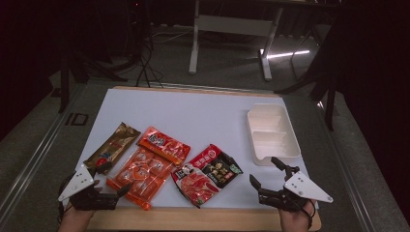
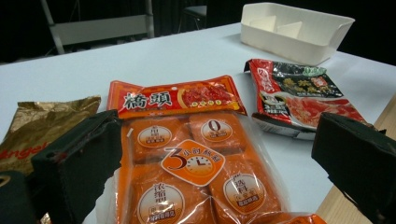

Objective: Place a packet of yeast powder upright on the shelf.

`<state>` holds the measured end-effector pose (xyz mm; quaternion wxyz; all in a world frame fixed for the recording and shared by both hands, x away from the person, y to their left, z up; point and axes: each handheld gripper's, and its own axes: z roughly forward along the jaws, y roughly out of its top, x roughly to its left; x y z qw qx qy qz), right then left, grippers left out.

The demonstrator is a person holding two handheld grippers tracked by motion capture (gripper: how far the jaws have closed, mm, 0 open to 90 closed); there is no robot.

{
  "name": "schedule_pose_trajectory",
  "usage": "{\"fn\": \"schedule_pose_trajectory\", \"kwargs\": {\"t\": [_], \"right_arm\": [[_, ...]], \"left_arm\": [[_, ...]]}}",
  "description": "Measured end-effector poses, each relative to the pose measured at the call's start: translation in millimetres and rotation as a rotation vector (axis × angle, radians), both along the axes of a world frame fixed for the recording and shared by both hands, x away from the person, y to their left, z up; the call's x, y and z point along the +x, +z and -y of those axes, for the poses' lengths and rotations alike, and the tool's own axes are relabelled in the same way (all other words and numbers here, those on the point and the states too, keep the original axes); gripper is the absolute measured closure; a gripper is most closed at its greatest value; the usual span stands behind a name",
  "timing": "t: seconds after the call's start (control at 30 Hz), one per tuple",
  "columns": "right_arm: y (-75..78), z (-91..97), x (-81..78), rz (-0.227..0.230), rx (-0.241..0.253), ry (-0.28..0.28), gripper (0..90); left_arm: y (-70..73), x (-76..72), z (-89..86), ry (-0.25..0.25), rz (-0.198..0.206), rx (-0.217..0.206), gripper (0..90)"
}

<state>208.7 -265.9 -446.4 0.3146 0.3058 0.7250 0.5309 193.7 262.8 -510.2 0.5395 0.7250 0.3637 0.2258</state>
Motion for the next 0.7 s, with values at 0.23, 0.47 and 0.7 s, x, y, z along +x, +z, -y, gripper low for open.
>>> {"fn": "schedule_pose_trajectory", "kwargs": {"t": [0.23,0.47,0.7], "right_arm": [[0.0,-0.6,0.1,-0.004,-0.026,-0.028,13.1],[-7.7,-5.2,4.6,-0.038,-0.051,0.003,14.3],[-7.7,-6.9,3.6,-0.037,-0.068,0.026,13.1]], "left_arm": [[1.6,-1.8,0.4,-0.026,-0.014,0.011,2.3],[3.3,-2.4,7.3,-0.078,-0.065,0.033,2.4],[11.4,-3.3,3.7,-0.079,-0.072,-0.02,2.4]]}}
